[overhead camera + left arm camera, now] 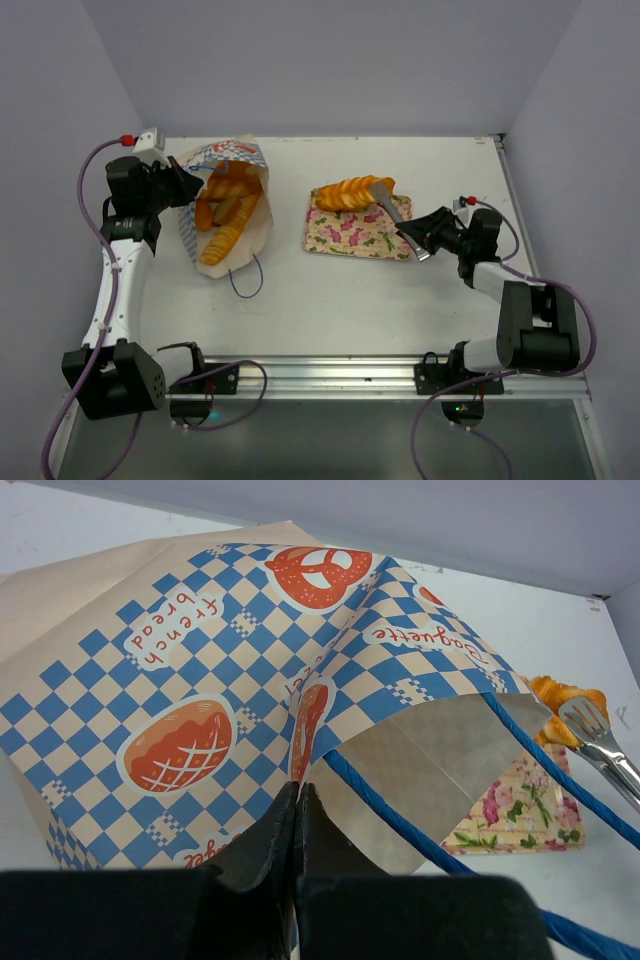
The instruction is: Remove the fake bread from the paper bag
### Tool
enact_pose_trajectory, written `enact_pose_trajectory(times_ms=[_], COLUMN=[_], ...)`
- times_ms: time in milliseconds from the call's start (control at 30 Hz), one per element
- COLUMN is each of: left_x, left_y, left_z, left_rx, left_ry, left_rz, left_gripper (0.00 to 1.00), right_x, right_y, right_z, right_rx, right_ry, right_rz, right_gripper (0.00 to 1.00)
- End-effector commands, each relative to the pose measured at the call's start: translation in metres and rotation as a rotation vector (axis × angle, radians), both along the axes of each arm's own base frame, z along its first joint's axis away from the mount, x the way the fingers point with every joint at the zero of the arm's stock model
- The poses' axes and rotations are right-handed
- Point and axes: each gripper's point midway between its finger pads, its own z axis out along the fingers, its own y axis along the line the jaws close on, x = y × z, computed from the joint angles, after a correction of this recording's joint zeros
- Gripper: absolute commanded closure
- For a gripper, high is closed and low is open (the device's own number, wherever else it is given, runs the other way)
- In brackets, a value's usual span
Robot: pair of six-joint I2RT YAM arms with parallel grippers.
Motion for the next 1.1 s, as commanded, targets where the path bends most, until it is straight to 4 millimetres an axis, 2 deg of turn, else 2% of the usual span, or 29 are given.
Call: enact_pose_trajectory(times_ms=[0,200,233,367,467,700,833,1067], left_x=[0.001,0.000,0.000,0.000,-0.001,-0.001,0.000,-0.001], left_y=[0.004,0.004,0.005,0.004,0.004,0.004,0.004,0.004], left_z=[0.009,0.009,0.009,0.009,0.008,0.007,0.008,0.010], left_rx=[0.031,0.033,0.034,0.033,0.035,0.035,0.036,0.038], left_ry=[-0.043,-0.044,-0.045,-0.044,-0.042,-0.040,-0.040,-0.045], left_rz=[0.001,0.004,0.005,0.002,0.003,0.003,-0.001,0.000], left_gripper=[1.00,1.00,1.00,1.00,1.00,1.00,1.00,1.00], right_x=[-0.001,0.000,0.000,-0.002,-0.003,0.003,0.004,-0.001], right_y=[0.000,-0.006,-0.008,-0.013,-0.016,-0.019,-0.022,-0.023], right_z=[0.001,-0.003,-0.004,-0.012,-0.021,-0.023,-0.019,-0.013], right_rx=[-0.021,-0.023,-0.030,-0.046,-0.053,-0.055,-0.051,-0.043], right_ry=[-0.039,-0.019,-0.023,0.002,0.030,0.027,0.020,0.015], right_rz=[0.023,0.007,0.005,0.005,0.009,0.015,0.015,0.037], right_gripper=[0.91,0.77,0.72,0.61,0.55,0.43,0.38,0.38])
